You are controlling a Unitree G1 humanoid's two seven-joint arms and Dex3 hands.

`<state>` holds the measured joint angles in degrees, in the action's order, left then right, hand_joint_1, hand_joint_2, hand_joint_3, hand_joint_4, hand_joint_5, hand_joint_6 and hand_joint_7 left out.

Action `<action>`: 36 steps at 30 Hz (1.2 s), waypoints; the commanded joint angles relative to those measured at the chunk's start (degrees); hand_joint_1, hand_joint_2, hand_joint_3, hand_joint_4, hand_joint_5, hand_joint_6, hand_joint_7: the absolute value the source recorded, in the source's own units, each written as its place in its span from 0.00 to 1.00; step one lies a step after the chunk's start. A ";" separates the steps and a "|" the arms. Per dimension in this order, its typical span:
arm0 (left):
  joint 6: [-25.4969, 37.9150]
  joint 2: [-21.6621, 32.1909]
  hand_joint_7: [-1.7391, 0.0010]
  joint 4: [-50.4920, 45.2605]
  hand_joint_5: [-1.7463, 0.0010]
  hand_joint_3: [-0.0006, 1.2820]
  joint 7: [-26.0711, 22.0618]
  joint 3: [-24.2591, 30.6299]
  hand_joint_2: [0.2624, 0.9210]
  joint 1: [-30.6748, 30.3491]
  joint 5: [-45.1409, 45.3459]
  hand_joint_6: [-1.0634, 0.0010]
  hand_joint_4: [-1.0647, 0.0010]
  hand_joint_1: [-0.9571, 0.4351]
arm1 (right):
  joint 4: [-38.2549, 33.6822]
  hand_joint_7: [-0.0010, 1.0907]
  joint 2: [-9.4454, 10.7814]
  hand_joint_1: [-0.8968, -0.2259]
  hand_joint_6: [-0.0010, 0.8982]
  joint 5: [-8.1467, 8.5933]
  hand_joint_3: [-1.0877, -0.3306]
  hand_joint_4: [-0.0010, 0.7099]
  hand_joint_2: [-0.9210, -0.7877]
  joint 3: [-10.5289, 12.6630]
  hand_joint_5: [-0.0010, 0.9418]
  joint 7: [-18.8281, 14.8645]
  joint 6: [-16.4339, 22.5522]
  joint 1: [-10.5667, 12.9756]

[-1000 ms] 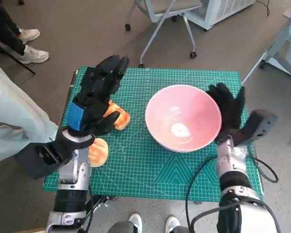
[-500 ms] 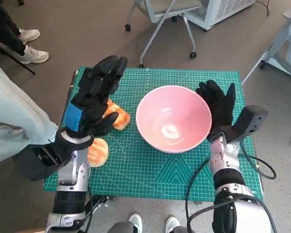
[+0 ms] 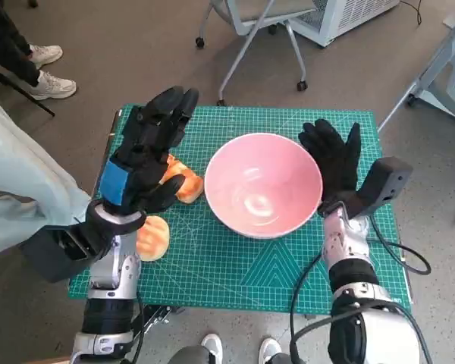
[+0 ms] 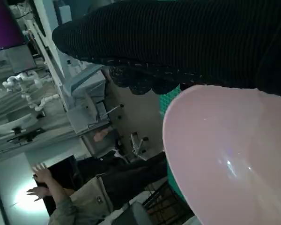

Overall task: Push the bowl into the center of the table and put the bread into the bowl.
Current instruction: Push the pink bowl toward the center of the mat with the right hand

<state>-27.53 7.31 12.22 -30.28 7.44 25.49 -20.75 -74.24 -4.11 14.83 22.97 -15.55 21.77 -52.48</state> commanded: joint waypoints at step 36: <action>1.94 -1.10 0.68 0.20 0.99 0.35 0.70 -2.45 1.00 2.87 0.87 1.00 0.84 0.24 | 37.29 0.13 -0.83 0.31 0.33 5.23 0.41 0.29 0.00 -11.76 0.01 -18.58 22.56 12.49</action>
<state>-26.29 6.41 12.57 -29.62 5.54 26.98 -20.21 -38.99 -5.65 18.57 12.23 -32.39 45.55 -42.38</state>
